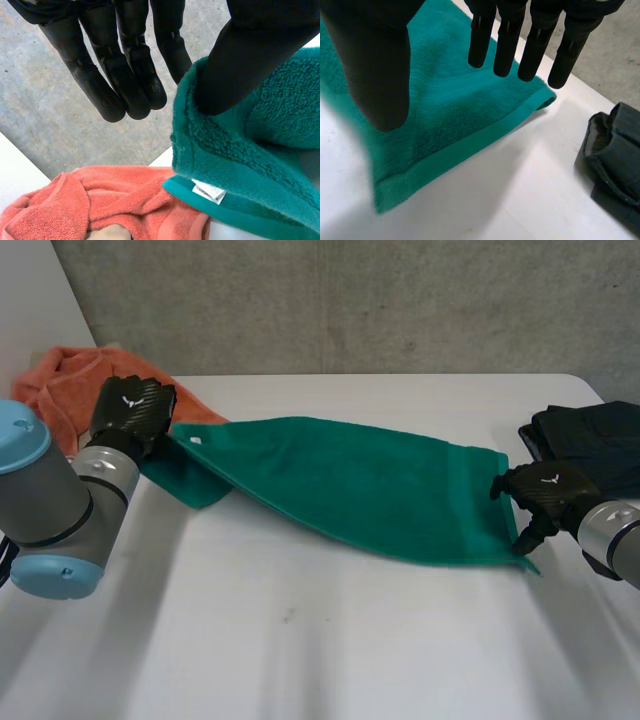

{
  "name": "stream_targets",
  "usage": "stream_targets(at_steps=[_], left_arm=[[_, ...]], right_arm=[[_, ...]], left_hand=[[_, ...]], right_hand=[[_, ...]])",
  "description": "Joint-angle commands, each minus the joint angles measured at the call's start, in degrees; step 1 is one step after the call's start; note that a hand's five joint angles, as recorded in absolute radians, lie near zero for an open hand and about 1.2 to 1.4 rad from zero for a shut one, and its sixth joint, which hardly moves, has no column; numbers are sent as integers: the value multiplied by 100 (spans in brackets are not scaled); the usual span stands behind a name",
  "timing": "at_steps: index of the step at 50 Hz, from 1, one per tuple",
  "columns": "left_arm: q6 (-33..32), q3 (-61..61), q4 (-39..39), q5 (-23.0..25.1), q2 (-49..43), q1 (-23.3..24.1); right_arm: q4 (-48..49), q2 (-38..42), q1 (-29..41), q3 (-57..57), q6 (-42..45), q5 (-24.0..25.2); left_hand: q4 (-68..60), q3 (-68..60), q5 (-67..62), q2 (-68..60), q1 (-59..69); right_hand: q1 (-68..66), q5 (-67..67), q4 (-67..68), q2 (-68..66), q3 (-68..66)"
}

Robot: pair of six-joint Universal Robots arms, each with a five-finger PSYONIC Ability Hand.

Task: Fold the laundry.

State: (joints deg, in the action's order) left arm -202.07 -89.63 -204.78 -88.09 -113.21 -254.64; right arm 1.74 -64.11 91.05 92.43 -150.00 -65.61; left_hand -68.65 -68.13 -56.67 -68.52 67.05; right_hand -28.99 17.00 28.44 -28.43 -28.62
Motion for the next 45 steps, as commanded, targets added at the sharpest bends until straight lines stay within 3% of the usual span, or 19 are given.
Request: stream_targets(at_steps=[1, 24, 29, 31, 37, 40, 44, 45], left_arm=[[-17, 86, 87, 28, -78, -77], [10, 244, 413, 55, -167, -139], [10, 227, 439, 37, -140, -139], [10, 218, 492, 37, -105, -148], [-43, 130, 1009, 19, 114, -139], [-218, -28, 1615, 54, 456, -95], [-806, -379, 2687, 151, 1028, -77], [-1156, -536, 3141, 230, 1238, -86]], right_arm=[[-280, 171, -25, -67, 207, 57], [177, 742, 150, -260, 436, -136], [537, 821, 168, -401, 392, -242], [555, 856, 185, -523, 357, -260], [476, 541, 151, -506, 243, -268], [153, -188, 45, -436, 470, -286], [-1383, -892, -174, -375, 1304, -260], [-2144, -962, -384, -296, 1872, -277]], left_hand=[[-1135, -1187, -1333, -1148, 1295], [-1135, -1187, -1333, -1148, 1295], [-1135, -1187, -1333, -1148, 1295], [-1135, -1187, -1333, -1148, 1295], [-1135, -1187, -1333, -1148, 1295], [-1135, -1187, -1333, -1148, 1295], [-1135, -1187, -1333, -1148, 1295], [-1135, -1187, -1333, -1148, 1295]], right_hand=[[-19, 218, 74, -75, -55], [-539, 738, 594, -595, -575], [-2251, 2451, 2307, -2307, -2288], [-5089, 5288, 5144, -5145, -5125], [-5101, 5300, 5156, -5157, -5138], [-5101, 5300, 5156, -5157, -5138], [-5101, 5300, 5156, -5157, -5138], [-5101, 5300, 5156, -5157, -5138]])
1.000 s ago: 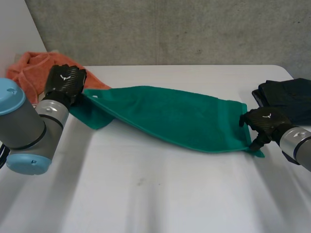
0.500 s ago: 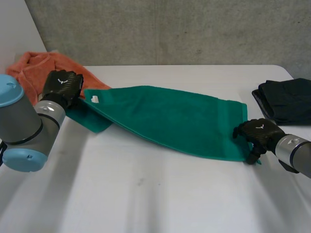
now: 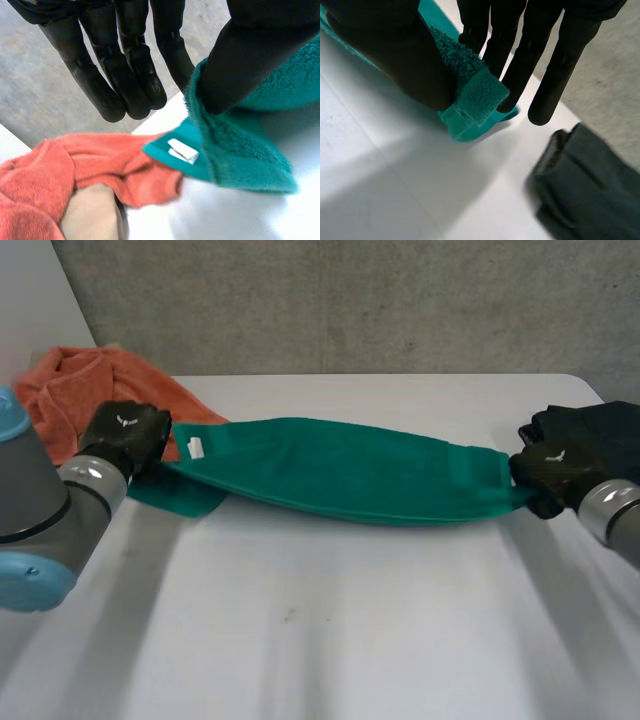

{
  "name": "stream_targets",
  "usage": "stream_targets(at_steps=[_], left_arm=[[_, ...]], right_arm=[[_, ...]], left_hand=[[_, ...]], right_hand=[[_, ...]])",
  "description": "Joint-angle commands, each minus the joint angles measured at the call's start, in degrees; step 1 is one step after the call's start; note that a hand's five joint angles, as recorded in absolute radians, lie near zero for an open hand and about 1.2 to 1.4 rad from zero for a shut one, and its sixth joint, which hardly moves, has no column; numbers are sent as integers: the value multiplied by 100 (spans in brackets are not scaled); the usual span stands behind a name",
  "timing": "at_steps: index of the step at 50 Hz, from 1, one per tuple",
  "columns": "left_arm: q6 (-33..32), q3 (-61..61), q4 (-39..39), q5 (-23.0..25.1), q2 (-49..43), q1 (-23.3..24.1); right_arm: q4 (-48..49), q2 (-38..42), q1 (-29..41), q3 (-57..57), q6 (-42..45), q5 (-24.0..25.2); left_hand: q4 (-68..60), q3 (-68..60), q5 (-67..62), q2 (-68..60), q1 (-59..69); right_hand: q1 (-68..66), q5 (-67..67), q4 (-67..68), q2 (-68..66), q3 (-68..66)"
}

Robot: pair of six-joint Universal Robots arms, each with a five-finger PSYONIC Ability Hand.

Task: Fold the laundry.

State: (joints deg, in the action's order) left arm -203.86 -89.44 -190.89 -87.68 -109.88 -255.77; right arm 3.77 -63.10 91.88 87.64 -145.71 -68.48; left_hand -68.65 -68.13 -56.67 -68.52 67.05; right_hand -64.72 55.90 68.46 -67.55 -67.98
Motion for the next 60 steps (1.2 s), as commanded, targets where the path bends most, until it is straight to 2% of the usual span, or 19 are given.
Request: stream_targets(at_steps=[1, 3, 4, 6, 8, 11, 18, 22, 23, 26, 28, 30, 31, 35, 38, 44, 50, 56, 60], left_arm=[[-1172, -626, 1992, 207, 1020, 27], [-1559, -749, 2458, 243, 1188, 18], [-1908, -854, 2895, 260, 1337, 1], [-2235, -908, 3310, 287, 1434, -61], [-2543, -917, 3662, 348, 1479, -166], [-2755, -794, 3621, 436, 1444, -245], [-2782, 198, 2874, 427, 408, -70], [-2712, 1304, 2435, 235, -269, 211], [-2668, 1890, 2199, 95, -488, 307], [-2633, 2929, 1715, -134, -727, 361], [-2475, 3905, 1135, -372, -763, 387], [-2186, 4398, 661, -416, -728, 361], [-1819, 4714, 223, -416, -666, 335], [-736, 5173, -624, -513, -525, 256], [-445, 5218, -547, -592, -569, 220], [-479, 4586, -238, -610, -640, 203], [-462, 3523, -598, -470, -762, 220], [-541, 2451, -976, -250, -1307, 238], [-856, 1984, -1047, -241, -1737, 308]], right_arm=[[-2746, -1098, -574, 226, 1789, 1], [-3484, -1142, -689, 323, 2527, -60], [-4097, -1177, -724, 402, 3261, -139], [-4410, -1160, -742, 438, 3820, -201], [-4228, -1160, -733, 394, 3745, -210], [-3885, -1125, -698, 228, 3340, -201], [-3041, -291, -268, -493, 2461, -280], [-2540, 114, 110, -1274, 1952, -526], [-2278, 219, 224, -1746, 1715, -674], [-1732, 316, 313, -2600, 1293, -930], [-1047, 290, 322, -3322, 792, -1150], [-546, 220, 313, -3613, 467, -1238], [-13, 124, 304, -3744, 187, -1282], [1210, -158, 286, -3693, -333, -1256], [1556, -202, 286, -3536, -405, -1169], [1355, -9, 365, -3316, -361, -913], [1004, 360, 480, -2982, -239, -825], [670, 887, 638, -2568, 166, -764], [249, 1309, 682, -2410, 534, -834]], left_hand=[[-1135, -1187, -1333, -1148, 1295], [-1135, -1187, -1333, -1148, 1295], [-1135, -1187, -1333, -1148, 1295], [-1135, -1187, -1333, -1148, 1295], [-1135, -1187, -1333, -1148, 1295], [-1135, -1187, -1333, -1148, 1295], [-1135, -1187, -1333, -1148, 1295], [-1135, -1187, -1333, -1148, 1295], [-1135, -1187, -1333, -1148, 1295], [-1135, -1187, -1333, -1148, 1295], [-1135, -1187, -1333, -1148, 1295], [-1135, -1187, -1333, -1148, 1295], [-1135, -1187, -1333, -1148, 1295], [-1135, -1187, -1333, -1148, 1295], [-1135, -1187, -1333, -1148, 1295], [-1135, -1187, -1333, -1148, 1295], [-1135, -1187, -1333, -1148, 1295], [-1135, -1187, -1333, -1148, 1295], [-1135, -1187, -1333, -1148, 1295]], right_hand=[[-1528, 1410, 1154, -1245, -1202], [-1528, 1410, 1154, -1245, -1202], [-1528, 1410, 1154, -1245, -1202], [-1528, 1410, 1154, -1245, -1202], [-1528, 1410, 1154, -1245, -1202], [-1528, 1410, 1154, -1245, -1202], [-1528, 1410, 1154, -1245, -1202], [-1528, 1410, 1154, -1245, -1202], [-1528, 1410, 1154, -1245, -1202], [-1528, 1410, 1154, -1245, -1202], [-1528, 1410, 1154, -1245, -1202], [-1528, 1410, 1154, -1245, -1202], [-1528, 1410, 1154, -1245, -1202], [-1528, 1410, 1154, -1245, -1202], [-1528, 1410, 1154, -1245, -1202], [-1528, 1410, 1154, -1245, -1202], [-1528, 1410, 1154, -1245, -1202], [-1528, 1410, 1154, -1245, -1202], [-1528, 1410, 1154, -1245, -1202]])
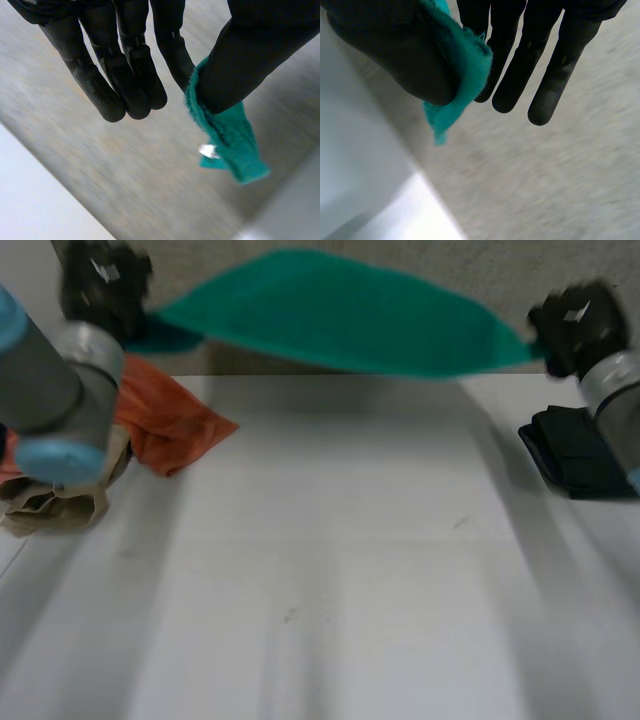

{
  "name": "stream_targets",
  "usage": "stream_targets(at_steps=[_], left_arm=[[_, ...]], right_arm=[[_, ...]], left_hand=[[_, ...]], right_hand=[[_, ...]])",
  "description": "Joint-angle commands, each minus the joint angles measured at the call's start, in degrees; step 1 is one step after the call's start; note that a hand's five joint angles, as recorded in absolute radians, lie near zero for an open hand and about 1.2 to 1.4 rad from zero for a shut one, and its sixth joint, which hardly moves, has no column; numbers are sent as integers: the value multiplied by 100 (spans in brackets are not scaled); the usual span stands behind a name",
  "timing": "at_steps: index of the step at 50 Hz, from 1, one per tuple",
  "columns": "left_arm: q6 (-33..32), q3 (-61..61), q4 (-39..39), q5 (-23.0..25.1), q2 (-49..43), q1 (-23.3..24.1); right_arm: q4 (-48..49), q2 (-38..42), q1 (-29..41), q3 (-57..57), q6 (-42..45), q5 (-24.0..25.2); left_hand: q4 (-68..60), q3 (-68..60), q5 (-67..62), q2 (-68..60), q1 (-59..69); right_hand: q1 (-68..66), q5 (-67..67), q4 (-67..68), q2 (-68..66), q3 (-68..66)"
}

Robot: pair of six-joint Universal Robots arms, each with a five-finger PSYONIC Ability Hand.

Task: Fold the laundry.

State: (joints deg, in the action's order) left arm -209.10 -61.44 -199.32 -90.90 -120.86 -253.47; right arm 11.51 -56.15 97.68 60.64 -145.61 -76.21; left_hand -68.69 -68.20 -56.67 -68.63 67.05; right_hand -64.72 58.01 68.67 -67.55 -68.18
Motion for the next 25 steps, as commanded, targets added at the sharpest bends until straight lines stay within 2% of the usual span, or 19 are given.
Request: stream_targets(at_steps=[1, 5, 9, 12, 16, 21, 25], left_arm=[[-429, -913, -187, 82, -693, 104], [-860, -1309, 138, 55, -764, 219], [-1045, -1809, 911, 46, -422, 245], [-1168, -2319, 1587, 29, 96, 228], [-1484, -3013, 2492, -32, 931, 228], [-2133, -3655, 3529, -15, 1810, 88], [-2521, -3709, 3751, 99, 1917, -62]], right_arm=[[-657, 683, 111, 317, 621, -95], [-1439, 860, 181, 466, 1122, -306], [-2064, 720, 137, 905, 1421, -508], [-2389, 229, -21, 1432, 1615, -684], [-2819, -685, -302, 2231, 2281, -860], [-3426, -1643, -626, 3163, 3537, -773], [-3252, -1488, -619, 3174, 3646, -755]], left_hand=[[-1131, -1180, -1333, -1137, 1295], [-1131, -1180, -1333, -1137, 1295], [-1131, -1180, -1333, -1137, 1295], [-1131, -1180, -1333, -1137, 1295], [-1131, -1180, -1333, -1137, 1295], [-1131, -1180, -1333, -1137, 1295], [-1131, -1180, -1333, -1137, 1295]], right_hand=[[-1528, 1199, 1133, -1245, -1182], [-1528, 1199, 1133, -1245, -1182], [-1528, 1199, 1133, -1245, -1182], [-1528, 1199, 1133, -1245, -1182], [-1528, 1199, 1133, -1245, -1182], [-1528, 1199, 1133, -1245, -1182], [-1528, 1199, 1133, -1245, -1182]])
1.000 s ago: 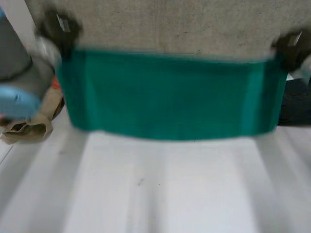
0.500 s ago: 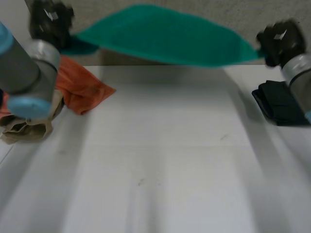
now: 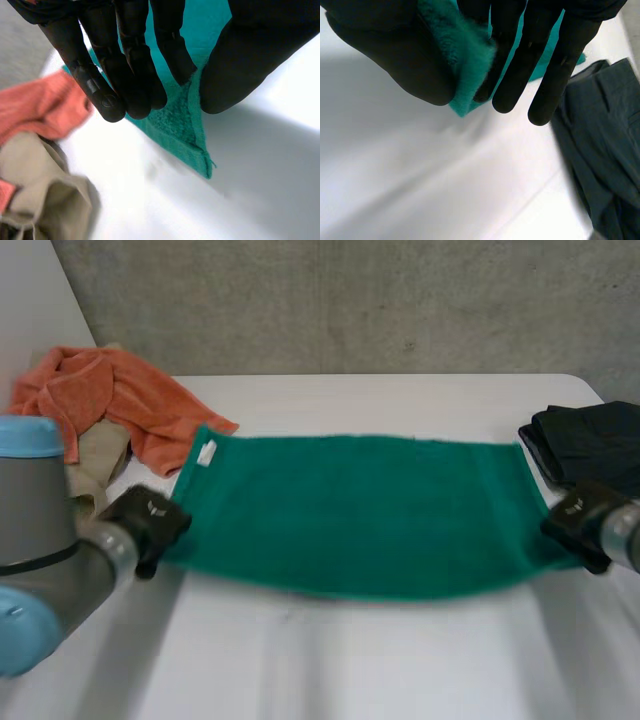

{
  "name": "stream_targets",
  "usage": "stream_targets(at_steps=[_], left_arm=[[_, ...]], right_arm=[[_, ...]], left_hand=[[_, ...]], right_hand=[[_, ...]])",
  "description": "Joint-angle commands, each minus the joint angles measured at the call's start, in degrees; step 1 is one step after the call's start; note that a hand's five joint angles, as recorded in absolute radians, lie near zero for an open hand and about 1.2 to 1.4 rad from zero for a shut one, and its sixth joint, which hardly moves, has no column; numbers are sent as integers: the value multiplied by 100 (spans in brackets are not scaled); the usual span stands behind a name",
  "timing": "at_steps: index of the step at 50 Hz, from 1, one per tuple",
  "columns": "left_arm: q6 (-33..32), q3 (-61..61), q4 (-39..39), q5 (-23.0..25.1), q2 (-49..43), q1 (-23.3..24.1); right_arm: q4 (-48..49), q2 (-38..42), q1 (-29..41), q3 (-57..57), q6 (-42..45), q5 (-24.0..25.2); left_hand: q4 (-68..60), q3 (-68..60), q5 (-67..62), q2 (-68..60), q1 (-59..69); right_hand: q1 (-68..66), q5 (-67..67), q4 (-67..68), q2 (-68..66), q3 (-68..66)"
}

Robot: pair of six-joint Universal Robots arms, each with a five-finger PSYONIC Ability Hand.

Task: Fold the laundry.

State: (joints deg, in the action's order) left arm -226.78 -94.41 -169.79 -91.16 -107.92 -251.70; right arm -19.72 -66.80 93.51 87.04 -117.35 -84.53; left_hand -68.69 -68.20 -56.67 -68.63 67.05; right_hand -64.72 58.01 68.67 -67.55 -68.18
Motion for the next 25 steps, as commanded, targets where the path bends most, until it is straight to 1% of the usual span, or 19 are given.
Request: stream_targets(at_steps=[1, 7, 8, 11, 12, 15, 16, 21, 23, 25], left_arm=[[-798, -377, 781, 142, 623, -256], [-754, 272, 439, 177, 334, -204], [-676, 561, 247, 151, 124, -134], [-526, 1115, -105, 125, -299, -2], [-404, 1535, -341, 81, -613, 103], [-315, 2144, -598, 20, -1116, 235], [-271, 2589, -729, -24, -1466, 305], [-227, 3901, -775, -262, -2478, 481], [-244, 4489, -679, -410, -2951, 517], [-279, 4834, -564, -481, -3217, 552]], right_arm=[[-50, -369, -185, 498, 741, 68], [538, 105, -9, 59, 117, -2], [852, 262, 52, -124, -101, 15], [1329, 553, 140, -433, -401, 7], [1635, 745, 193, -634, -550, -2], [1953, 1106, 246, -943, -727, -63], [2085, 1308, 290, -1152, -815, -151], [2288, 1872, 360, -1839, -956, -362], [2384, 2108, 378, -2154, -1000, -458], [2429, 2241, 387, -2314, -1026, -485]], left_hand=[[-1131, -1180, -1333, -1137, 1295], [-1131, -1180, -1333, -1137, 1295], [-1131, -1180, -1333, -1137, 1295], [-1131, -1180, -1333, -1137, 1295], [-1131, -1180, -1333, -1137, 1295], [-1131, -1180, -1333, -1137, 1295], [-1131, -1180, -1333, -1137, 1295], [-1131, -1180, -1333, -1137, 1295], [-1131, -1180, -1333, -1137, 1295], [-1131, -1180, -1333, -1137, 1295]], right_hand=[[-1528, 1199, 1133, -1245, -1182], [-1528, 1199, 1133, -1245, -1182], [-1528, 1199, 1133, -1245, -1182], [-1528, 1199, 1133, -1245, -1182], [-1528, 1199, 1133, -1245, -1182], [-1528, 1199, 1133, -1245, -1182], [-1528, 1199, 1133, -1245, -1182], [-1528, 1199, 1133, -1245, -1182], [-1528, 1199, 1133, -1245, -1182], [-1528, 1199, 1133, -1245, -1182]])
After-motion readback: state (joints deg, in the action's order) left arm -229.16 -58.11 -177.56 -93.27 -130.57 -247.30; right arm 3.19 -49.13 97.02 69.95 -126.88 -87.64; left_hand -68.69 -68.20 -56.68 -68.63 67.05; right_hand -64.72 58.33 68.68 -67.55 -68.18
